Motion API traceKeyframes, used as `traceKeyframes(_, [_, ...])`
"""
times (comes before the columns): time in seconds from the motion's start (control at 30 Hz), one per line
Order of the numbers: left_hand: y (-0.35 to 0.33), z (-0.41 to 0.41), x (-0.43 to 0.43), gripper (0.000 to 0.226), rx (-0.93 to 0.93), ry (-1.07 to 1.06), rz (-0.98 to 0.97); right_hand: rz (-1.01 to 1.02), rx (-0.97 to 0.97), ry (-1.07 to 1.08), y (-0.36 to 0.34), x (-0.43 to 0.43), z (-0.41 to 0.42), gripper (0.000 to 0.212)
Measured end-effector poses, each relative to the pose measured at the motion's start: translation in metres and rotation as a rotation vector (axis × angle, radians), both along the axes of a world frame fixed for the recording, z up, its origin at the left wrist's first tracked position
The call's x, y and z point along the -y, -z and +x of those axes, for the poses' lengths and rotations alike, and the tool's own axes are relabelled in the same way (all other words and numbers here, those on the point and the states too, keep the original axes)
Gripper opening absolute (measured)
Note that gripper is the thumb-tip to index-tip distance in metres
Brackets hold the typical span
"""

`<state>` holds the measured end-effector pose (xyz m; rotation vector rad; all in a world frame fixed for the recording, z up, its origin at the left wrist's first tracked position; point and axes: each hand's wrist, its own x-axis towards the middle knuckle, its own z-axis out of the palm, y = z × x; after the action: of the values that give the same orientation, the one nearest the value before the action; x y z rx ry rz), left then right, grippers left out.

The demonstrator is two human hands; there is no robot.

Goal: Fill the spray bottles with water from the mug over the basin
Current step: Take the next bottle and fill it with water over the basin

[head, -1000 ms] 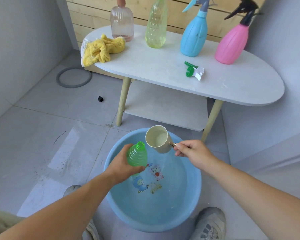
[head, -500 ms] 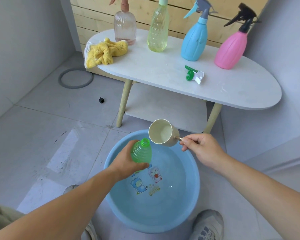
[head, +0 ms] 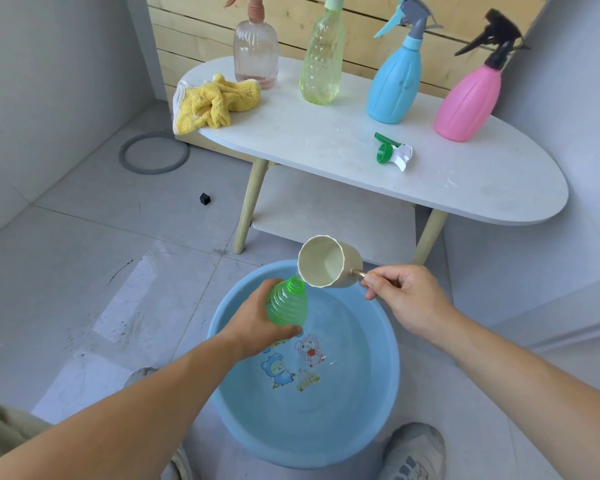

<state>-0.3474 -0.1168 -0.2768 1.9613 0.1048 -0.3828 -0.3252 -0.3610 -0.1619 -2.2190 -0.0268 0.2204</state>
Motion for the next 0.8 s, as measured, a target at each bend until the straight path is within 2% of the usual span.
traceKeyframes(0.2, [0.002, 0.001, 0.000, 0.084, -0.004, -0.009, 0.013, -0.005, 0.028, -0.014, -0.002, 0.000, 0.000, 0.028])
traceKeyframes(0.8, [0.007, 0.001, 0.000, 0.079, 0.007, -0.028, 0.000, -0.022, 0.065, -0.036, -0.012, -0.001, 0.001, 0.024])
